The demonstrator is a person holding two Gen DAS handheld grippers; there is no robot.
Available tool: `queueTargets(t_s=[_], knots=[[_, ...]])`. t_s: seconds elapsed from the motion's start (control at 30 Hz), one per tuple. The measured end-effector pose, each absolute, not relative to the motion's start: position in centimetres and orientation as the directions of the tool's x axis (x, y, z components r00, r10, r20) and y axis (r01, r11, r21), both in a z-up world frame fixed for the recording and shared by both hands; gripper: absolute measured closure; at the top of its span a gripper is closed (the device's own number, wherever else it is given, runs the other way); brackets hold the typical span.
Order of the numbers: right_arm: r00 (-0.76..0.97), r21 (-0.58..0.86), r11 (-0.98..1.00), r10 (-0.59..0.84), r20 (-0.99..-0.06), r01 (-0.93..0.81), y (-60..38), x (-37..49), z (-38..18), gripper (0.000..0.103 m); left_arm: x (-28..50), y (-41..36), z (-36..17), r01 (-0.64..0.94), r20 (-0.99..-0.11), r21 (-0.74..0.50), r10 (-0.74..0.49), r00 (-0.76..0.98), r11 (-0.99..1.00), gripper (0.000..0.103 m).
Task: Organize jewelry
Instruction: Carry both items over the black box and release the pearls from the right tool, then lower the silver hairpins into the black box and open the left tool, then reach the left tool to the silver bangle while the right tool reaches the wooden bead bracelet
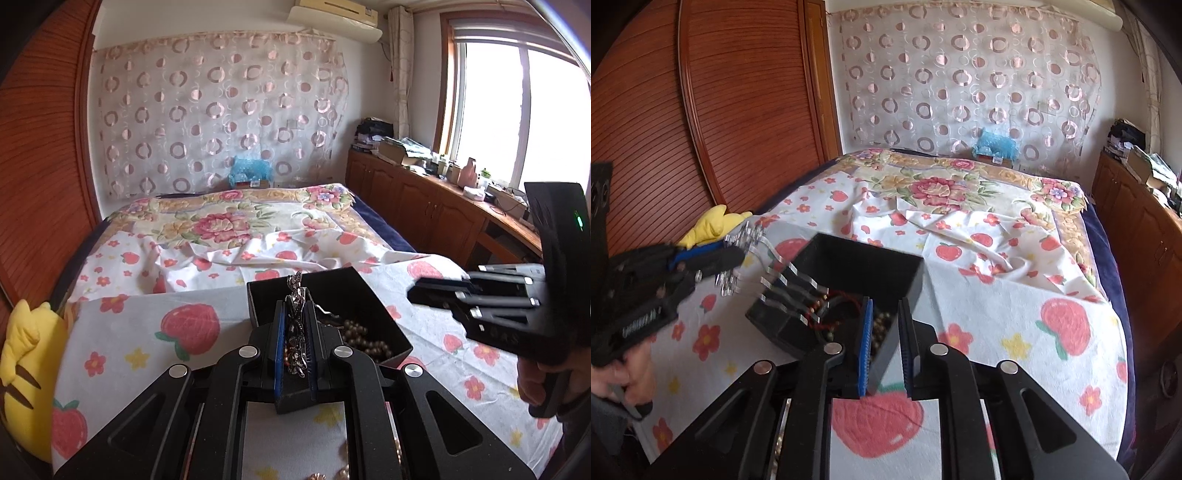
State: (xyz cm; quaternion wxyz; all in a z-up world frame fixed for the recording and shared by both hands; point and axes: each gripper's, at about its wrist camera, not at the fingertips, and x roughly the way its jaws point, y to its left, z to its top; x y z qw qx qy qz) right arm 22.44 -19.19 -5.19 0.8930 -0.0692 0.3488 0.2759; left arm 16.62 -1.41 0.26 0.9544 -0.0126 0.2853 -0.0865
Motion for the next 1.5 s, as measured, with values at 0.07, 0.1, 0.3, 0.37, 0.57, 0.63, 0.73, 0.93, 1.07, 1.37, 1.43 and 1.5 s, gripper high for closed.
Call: queueTargets(t_s=[0.07,0.1,0.3,0.37,0.57,0.63,0.73,0.93,1.07,1.37,1.43,1.5], knots=[[0.602,0.073,0.842,0.441,-0.666,-0.535,-19.8,22.2,-5.7,0.087,17.0,-1.7,0.4,0.160,-0.543,-0.074,-0.174,0.821,0.984,0.095],[0.601,0.074,0.843,0.438,-0.669,-0.533,-20.1,22.0,-6.0,0.087,17.3,-1.9,0.4,0.162,-0.543,-0.073,-0.176,0.821,0.984,0.095],[0.592,0.092,0.848,0.438,-0.677,-0.522,-21.6,21.6,-7.3,0.087,18.7,-3.0,0.3,0.178,-0.549,-0.074,-0.189,0.814,0.981,0.095],[0.589,0.093,0.847,0.439,-0.678,-0.524,-21.7,21.2,-7.5,0.087,19.2,-3.4,0.0,0.181,-0.555,-0.072,-0.190,0.810,0.981,0.095],[0.578,0.100,0.838,0.451,-0.680,-0.536,-21.7,20.4,-8.1,0.087,20.4,-3.9,-1.6,0.185,-0.598,-0.083,-0.198,0.777,0.979,0.094],[0.575,0.099,0.835,0.454,-0.681,-0.541,-21.7,20.0,-8.3,0.087,20.6,-4.1,-2.2,0.187,-0.623,-0.075,-0.192,0.759,0.980,0.094],[0.571,0.095,0.832,0.454,-0.684,-0.547,-21.7,19.5,-8.8,0.087,20.3,-4.0,-2.5,0.182,-0.628,-0.059,-0.178,0.757,0.981,0.092],[0.552,0.099,0.825,0.455,-0.698,-0.556,-21.7,18.1,-10.0,0.087,18.7,-3.6,-2.3,0.192,-0.619,-0.035,-0.172,0.766,0.981,0.073],[0.541,0.094,0.819,0.456,-0.707,-0.567,-21.7,17.0,-10.6,0.087,17.8,-3.5,-2.1,0.187,-0.616,-0.024,-0.162,0.771,0.982,0.073],[0.498,0.086,0.785,0.470,-0.729,-0.614,-21.1,13.8,-11.8,0.068,13.3,-2.7,-2.5,0.208,-0.616,-0.018,-0.174,0.769,0.978,0.068],[0.489,0.080,0.777,0.469,-0.736,-0.625,-21.0,13.2,-12.1,0.068,12.3,-2.3,-2.9,0.208,-0.622,-0.019,-0.174,0.763,0.978,0.065],[0.475,0.078,0.769,0.468,-0.745,-0.635,-20.7,12.9,-12.4,0.068,11.4,-2.1,-3.4,0.207,-0.631,-0.026,-0.177,0.755,0.978,0.062]])
